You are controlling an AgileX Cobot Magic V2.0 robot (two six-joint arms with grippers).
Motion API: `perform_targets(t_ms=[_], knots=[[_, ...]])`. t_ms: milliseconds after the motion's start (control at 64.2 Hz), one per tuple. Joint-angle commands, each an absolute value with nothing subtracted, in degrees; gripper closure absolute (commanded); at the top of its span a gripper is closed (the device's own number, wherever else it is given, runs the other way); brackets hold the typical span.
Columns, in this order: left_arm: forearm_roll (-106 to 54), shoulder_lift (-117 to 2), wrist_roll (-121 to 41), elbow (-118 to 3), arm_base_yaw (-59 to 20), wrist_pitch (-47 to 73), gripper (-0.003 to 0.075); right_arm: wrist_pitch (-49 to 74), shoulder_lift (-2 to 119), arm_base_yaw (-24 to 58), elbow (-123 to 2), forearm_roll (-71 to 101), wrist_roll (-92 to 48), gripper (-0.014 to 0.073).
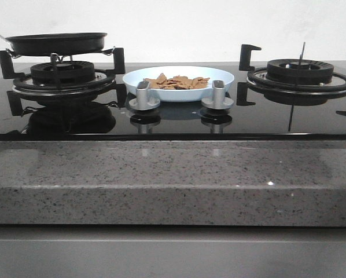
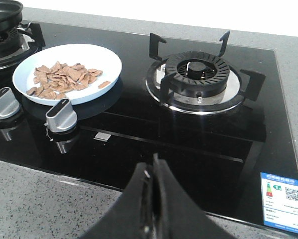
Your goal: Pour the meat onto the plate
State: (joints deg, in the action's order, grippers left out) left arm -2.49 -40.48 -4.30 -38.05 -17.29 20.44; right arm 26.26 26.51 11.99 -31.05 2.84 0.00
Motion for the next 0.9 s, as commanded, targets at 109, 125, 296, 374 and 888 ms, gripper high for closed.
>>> perform_targets(t_ms=[109, 125, 296, 374, 888], knots=[[-1.15, -32.09, -3.75, -30.54, -17.74, 9.74, 0.0741, 21.88, 26.64, 12.13, -32.43, 2.34, -0.57, 0.0652], [-1.15, -30.87, -3.75, -29.63, -17.74, 9.17, 0.0741, 21.88, 26.64, 12.13, -32.43, 2.34, -0.57, 0.0652], [-0.98, -19.36, -3.75, -18.81, -14.53, 6.66, 0.0741, 21.88, 26.64, 12.13, -32.43, 2.34, -0.57, 0.0652], [-0.98, -14.38, -3.75, -15.42, -11.4, 6.92, 0.0741, 21.88, 26.64, 12.13, -32.43, 2.34, -0.57, 0.0652], [-0.72, 1.23, -3.75, -2.44, -2.97, 9.21, 0.0741, 21.94, 26.64, 12.13, -32.43, 2.34, -0.57, 0.0652]])
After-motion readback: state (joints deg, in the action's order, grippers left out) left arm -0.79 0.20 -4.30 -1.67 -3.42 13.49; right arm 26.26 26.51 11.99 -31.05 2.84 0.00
